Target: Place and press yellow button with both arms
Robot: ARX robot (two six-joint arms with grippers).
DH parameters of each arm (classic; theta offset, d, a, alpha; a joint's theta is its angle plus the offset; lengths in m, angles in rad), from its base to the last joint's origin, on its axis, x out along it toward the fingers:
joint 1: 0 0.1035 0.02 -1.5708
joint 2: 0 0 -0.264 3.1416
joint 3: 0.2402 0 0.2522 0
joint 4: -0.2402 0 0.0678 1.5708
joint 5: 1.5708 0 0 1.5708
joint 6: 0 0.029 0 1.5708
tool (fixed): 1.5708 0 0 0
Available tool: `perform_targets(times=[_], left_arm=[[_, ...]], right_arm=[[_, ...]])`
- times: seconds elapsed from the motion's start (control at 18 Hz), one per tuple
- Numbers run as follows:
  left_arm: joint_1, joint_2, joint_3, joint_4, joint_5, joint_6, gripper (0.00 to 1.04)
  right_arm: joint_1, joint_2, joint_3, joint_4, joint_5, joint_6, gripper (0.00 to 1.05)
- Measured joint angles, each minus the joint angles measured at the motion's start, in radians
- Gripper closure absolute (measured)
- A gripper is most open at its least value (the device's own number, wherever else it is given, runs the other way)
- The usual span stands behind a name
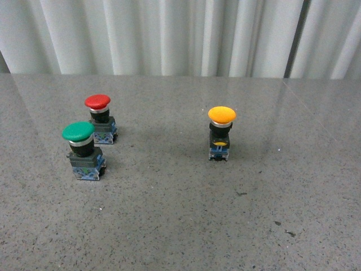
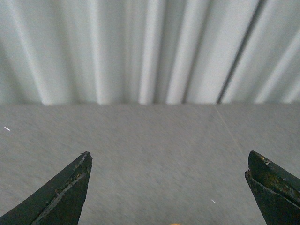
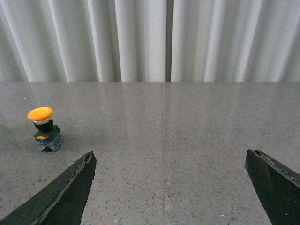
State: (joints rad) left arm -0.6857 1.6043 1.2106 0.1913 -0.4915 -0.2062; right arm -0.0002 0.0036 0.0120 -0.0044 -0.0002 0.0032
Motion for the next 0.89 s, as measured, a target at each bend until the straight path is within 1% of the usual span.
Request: perform_targets(times=[0.11, 0.17, 0.22, 0.33, 0.39, 0.5, 0.61, 0.72, 0.89], left_arm=[[0.058, -0.146, -0.134, 0.126, -0.059, 0.171, 0.07], [0.088, -0.221, -0.200, 0.181, -0.085, 0.199, 0.13], [0.146, -0.351, -0.323, 0.187, -0.034, 0.201, 0.26], [0.285, -0.598, -0.581, 0.208, 0.084, 0.202, 0.47], [0.349, -0.695, -0.693, 0.231, 0.118, 0.202, 0.60], [0.402, -0.777, -0.830, 0.256, 0.211, 0.203, 0.84], [0.457, -0.838, -0.920, 0.266, 0.261, 0.200, 1.04], [0.504, -0.909, -0.978, 0.273, 0.299, 0.206, 1.03], [0.552, -0.989, -1.052, 0.256, 0.360, 0.206, 1.03]], right_arm=[[0.000, 0.000, 0.000, 0.000, 0.000, 0.000, 0.07], [0.000, 0.000, 0.000, 0.000, 0.000, 0.000, 0.07], [0.000, 0.000, 0.000, 0.000, 0.000, 0.000, 0.07], [0.000, 0.000, 0.000, 0.000, 0.000, 0.000, 0.07], [0.000, 0.000, 0.000, 0.000, 0.000, 0.000, 0.07], [0.000, 0.000, 0.000, 0.000, 0.000, 0.000, 0.07], [0.000, 0.000, 0.000, 0.000, 0.000, 0.000, 0.07], [0.000, 0.000, 0.000, 0.000, 0.000, 0.000, 0.07], [0.000, 0.000, 0.000, 0.000, 0.000, 0.000, 0.07]])
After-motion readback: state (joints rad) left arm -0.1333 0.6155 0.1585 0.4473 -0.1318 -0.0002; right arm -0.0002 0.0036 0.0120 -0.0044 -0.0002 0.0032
